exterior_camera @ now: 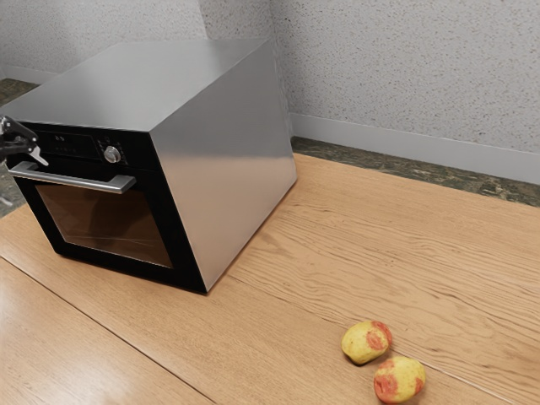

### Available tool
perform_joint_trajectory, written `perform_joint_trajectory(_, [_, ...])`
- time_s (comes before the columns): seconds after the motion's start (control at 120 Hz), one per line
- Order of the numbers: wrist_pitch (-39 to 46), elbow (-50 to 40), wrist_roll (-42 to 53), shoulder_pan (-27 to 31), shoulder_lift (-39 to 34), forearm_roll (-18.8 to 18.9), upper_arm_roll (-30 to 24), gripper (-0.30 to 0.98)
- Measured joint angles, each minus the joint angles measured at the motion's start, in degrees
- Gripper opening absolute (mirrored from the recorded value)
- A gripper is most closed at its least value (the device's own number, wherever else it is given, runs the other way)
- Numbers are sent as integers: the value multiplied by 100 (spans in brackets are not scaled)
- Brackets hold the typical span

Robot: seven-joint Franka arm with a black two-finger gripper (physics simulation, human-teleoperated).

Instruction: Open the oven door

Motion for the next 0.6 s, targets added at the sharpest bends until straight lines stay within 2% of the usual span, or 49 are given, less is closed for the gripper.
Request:
perform_joint_trajectory(0.333, [-150, 37, 286, -83, 16, 26, 178, 69])
perform_joint_trajectory(0.6, [118, -91, 291, 57, 16, 3, 251, 69])
